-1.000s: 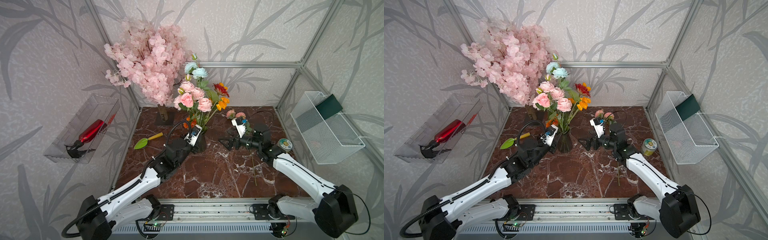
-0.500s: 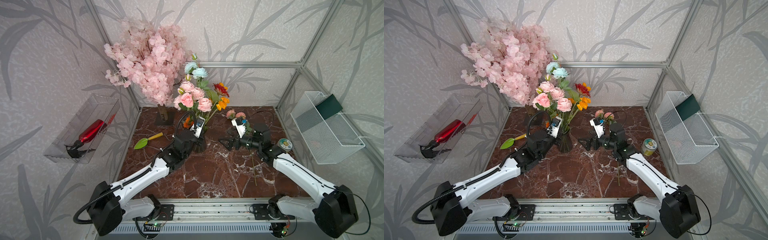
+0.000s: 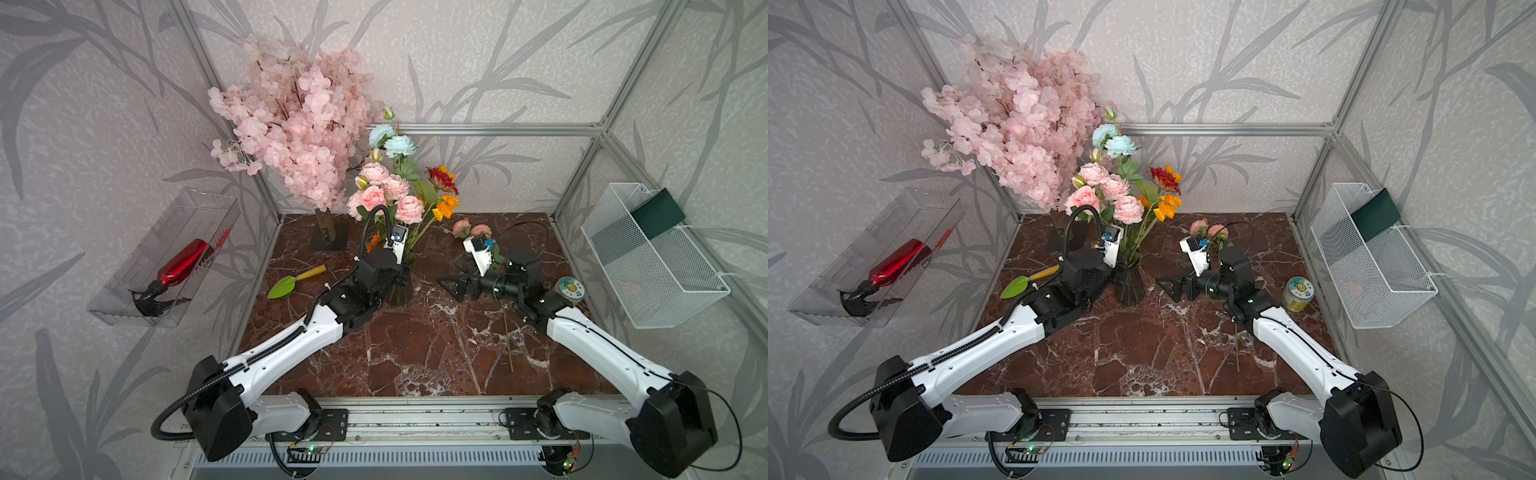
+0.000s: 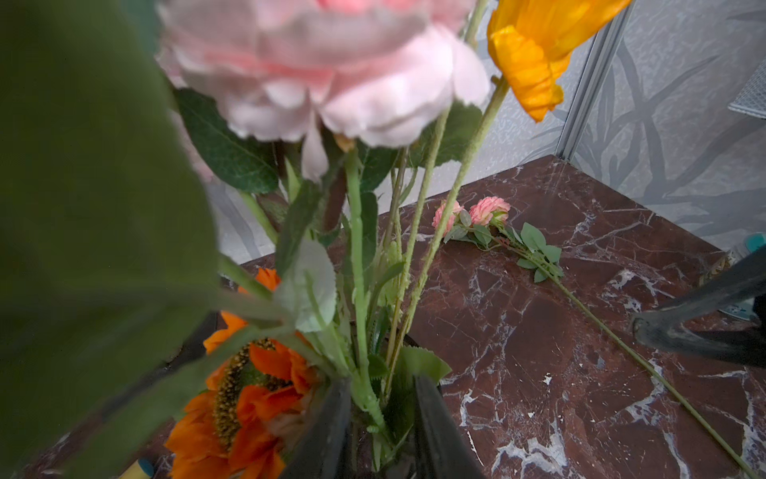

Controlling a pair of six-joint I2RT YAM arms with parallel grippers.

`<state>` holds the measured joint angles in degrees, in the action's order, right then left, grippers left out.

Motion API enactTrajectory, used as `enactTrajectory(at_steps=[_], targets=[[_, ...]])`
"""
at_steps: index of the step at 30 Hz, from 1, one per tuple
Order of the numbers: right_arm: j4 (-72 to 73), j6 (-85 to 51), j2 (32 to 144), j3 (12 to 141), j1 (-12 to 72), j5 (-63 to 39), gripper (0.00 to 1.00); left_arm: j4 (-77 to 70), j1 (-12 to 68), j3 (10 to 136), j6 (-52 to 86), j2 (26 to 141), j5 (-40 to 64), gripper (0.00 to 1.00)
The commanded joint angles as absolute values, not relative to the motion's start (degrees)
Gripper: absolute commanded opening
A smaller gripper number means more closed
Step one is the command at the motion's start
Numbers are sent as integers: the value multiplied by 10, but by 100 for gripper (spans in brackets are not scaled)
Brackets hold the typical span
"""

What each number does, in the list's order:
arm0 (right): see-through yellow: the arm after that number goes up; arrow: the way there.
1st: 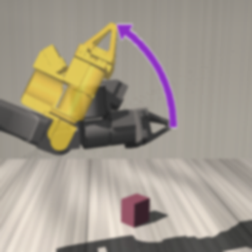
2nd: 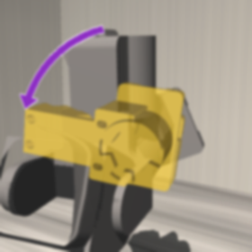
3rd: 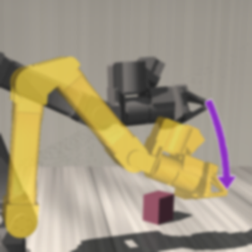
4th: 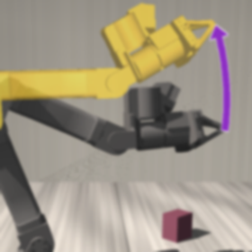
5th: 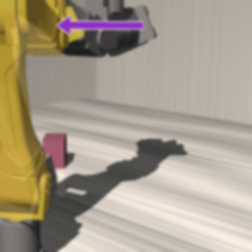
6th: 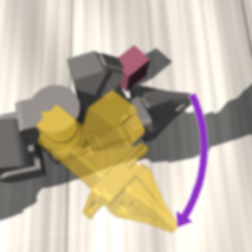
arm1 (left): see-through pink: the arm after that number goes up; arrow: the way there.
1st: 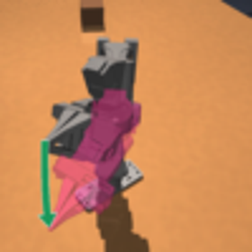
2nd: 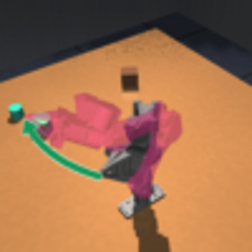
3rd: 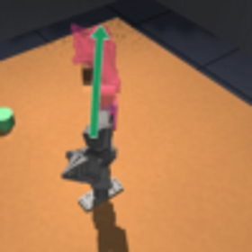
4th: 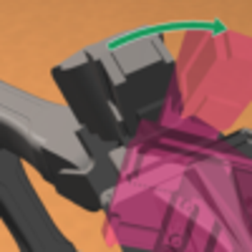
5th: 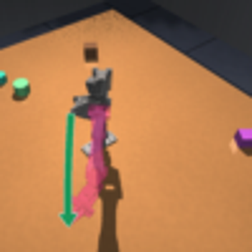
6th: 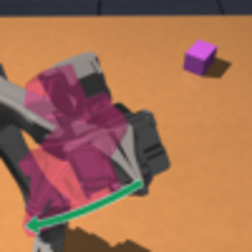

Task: Pick out pink flowers from the vase
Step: Pick up the flower from the vase.

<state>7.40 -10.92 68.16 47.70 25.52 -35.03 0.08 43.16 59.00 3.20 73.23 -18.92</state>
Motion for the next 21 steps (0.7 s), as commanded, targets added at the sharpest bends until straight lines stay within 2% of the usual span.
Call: enactTrajectory(at_steps=[1, 8, 21], targets=[[73, -106, 678, 487, 257, -357, 99, -8, 442, 582, 60, 738, -224, 27], [75, -106, 676, 477, 257, -356, 99, -34, 455, 582, 80, 764, -312, 26], [66, -104, 674, 477, 257, -357, 99, -59, 467, 594, 101, 808, -361, 26]])
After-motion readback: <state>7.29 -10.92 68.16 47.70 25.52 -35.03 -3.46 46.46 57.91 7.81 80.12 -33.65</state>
